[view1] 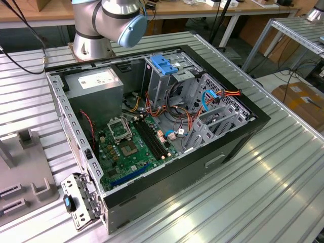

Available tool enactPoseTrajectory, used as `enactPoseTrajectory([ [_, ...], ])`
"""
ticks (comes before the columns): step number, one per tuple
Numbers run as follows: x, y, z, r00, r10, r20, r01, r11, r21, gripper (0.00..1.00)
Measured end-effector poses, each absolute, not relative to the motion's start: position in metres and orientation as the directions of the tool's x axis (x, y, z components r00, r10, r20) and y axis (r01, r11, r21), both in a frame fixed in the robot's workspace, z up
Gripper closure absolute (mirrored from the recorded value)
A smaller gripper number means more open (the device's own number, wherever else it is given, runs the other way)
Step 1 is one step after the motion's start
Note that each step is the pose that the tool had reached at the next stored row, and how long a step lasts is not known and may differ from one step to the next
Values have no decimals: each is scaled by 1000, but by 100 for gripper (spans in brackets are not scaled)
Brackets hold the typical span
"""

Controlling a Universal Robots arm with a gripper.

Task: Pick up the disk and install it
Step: 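Pick up the disk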

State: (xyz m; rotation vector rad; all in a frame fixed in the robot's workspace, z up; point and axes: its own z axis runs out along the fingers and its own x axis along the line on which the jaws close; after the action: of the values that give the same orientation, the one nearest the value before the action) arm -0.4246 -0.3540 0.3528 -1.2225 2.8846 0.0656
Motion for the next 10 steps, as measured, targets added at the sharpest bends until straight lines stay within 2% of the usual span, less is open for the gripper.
enactPoseTrajectory([
  [10, -425, -354, 352, -513, -858, -24, -858, 513, 35, 89],
])
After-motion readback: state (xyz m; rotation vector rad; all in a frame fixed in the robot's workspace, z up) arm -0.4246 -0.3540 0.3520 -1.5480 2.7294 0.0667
